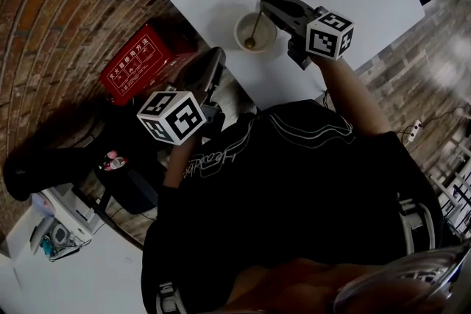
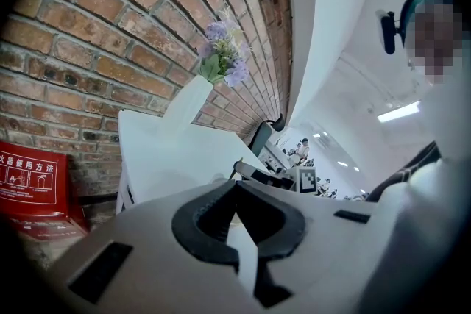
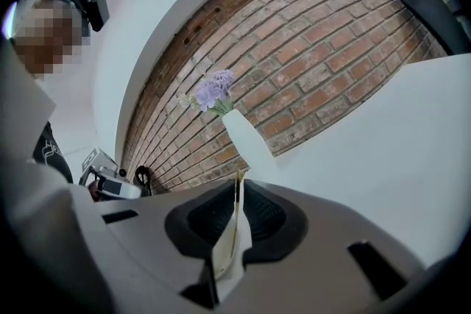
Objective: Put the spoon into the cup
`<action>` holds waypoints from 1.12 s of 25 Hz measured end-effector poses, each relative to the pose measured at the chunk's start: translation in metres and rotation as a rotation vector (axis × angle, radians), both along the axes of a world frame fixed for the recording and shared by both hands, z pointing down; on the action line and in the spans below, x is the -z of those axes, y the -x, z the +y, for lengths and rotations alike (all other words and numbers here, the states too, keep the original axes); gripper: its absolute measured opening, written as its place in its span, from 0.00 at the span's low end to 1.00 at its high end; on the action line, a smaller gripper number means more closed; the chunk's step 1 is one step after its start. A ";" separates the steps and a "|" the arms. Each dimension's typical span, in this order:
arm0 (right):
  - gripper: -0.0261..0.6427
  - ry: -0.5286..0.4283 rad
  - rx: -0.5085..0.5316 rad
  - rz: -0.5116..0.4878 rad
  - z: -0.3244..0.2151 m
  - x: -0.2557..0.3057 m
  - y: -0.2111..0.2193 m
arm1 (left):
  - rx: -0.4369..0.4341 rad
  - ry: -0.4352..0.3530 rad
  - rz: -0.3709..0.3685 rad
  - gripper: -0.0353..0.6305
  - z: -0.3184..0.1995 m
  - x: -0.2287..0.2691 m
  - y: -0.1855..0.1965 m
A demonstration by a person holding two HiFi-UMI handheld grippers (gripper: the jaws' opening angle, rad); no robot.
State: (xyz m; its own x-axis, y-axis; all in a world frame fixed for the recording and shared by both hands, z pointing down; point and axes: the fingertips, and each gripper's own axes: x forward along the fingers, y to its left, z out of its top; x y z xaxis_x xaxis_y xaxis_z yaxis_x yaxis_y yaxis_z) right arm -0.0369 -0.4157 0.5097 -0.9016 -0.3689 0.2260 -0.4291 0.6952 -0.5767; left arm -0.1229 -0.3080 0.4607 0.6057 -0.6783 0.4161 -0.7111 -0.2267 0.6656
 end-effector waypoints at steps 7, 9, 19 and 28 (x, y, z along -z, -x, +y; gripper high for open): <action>0.20 -0.006 -0.067 0.019 -0.007 0.004 -0.012 | -0.004 -0.005 -0.003 0.06 0.004 0.002 0.000; 0.24 -0.016 -0.103 0.020 -0.009 0.008 -0.019 | -0.008 -0.010 -0.003 0.06 0.006 0.003 0.000; 0.20 -0.096 -0.131 -0.125 0.036 0.079 -0.029 | -0.033 -0.064 -0.004 0.06 0.026 0.024 -0.005; 0.06 -0.146 -0.018 -0.201 0.115 0.129 -0.016 | -0.040 -0.109 0.008 0.06 0.050 0.041 -0.005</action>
